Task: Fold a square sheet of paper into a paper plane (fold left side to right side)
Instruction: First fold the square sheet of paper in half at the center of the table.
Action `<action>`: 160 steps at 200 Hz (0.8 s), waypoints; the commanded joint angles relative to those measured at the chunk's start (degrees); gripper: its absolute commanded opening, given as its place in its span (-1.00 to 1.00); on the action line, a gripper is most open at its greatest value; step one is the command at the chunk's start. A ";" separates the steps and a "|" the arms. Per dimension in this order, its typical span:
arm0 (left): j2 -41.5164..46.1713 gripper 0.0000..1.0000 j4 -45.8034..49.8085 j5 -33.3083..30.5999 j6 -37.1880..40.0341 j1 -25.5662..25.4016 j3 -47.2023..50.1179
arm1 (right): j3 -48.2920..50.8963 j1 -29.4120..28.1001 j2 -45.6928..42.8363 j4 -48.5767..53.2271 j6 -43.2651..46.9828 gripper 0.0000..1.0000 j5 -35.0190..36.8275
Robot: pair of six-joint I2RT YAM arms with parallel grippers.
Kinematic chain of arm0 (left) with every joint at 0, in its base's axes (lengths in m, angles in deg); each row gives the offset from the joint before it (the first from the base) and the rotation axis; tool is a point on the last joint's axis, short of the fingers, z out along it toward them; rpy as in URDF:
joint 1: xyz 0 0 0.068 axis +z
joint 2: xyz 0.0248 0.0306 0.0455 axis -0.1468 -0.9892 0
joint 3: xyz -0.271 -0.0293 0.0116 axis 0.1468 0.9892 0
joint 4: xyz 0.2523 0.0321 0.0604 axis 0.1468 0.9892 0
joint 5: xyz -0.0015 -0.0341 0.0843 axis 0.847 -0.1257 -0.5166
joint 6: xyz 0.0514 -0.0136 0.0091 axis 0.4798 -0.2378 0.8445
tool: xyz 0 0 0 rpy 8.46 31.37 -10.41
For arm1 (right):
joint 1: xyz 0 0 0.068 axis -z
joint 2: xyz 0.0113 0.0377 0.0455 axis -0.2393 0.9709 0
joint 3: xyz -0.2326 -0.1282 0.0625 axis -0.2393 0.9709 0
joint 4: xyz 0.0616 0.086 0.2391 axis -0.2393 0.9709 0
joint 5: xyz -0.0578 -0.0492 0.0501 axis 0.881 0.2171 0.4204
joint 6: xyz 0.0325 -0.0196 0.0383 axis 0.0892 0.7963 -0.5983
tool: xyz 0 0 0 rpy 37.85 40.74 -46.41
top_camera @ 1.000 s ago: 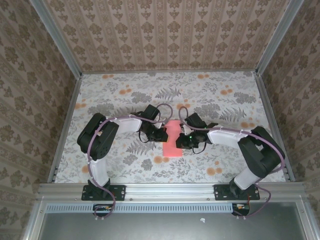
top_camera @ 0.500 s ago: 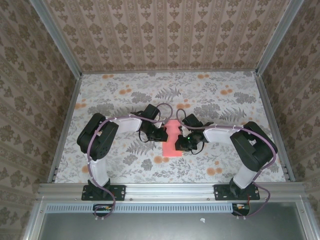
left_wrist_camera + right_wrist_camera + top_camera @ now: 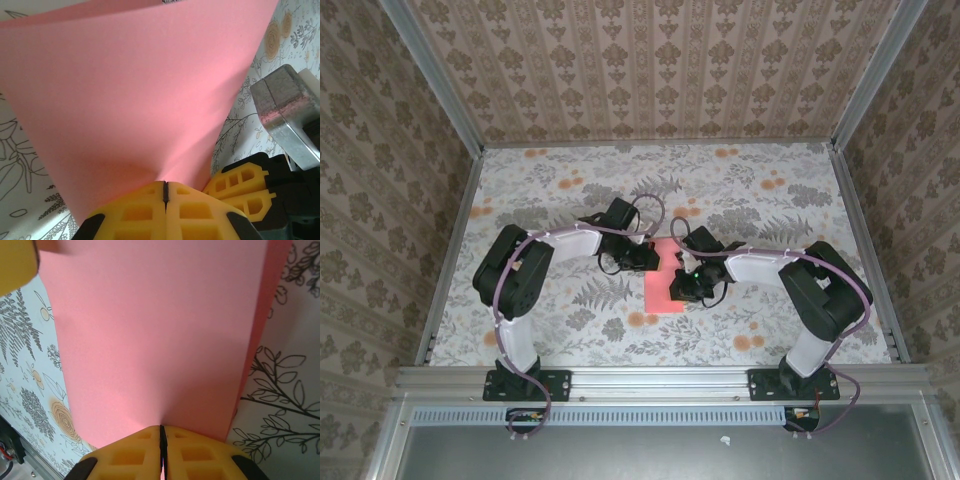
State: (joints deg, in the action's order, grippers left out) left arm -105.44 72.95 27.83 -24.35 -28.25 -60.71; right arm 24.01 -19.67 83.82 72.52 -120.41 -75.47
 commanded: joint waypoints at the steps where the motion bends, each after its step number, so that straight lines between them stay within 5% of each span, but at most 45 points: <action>1: -1.11 -0.99 -1.30 1.13 0.58 0.48 1.28 | 0.23 0.22 2.41 5.14 1.43 -0.79 5.71; 104: -3.19 -1.00 -6.78 -0.06 0.66 2.84 4.78 | -0.66 0.38 3.28 8.45 3.64 -0.80 7.63; 160: -4.35 -1.00 -7.04 -5.76 -0.85 4.73 3.95 | -0.74 0.48 3.35 9.95 4.75 -0.80 8.79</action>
State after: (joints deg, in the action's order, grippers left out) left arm -107.69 66.92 28.16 -24.49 -25.67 -56.73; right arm 22.07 -19.67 84.58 75.25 -117.31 -73.72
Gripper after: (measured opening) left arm 0.047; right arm 0.101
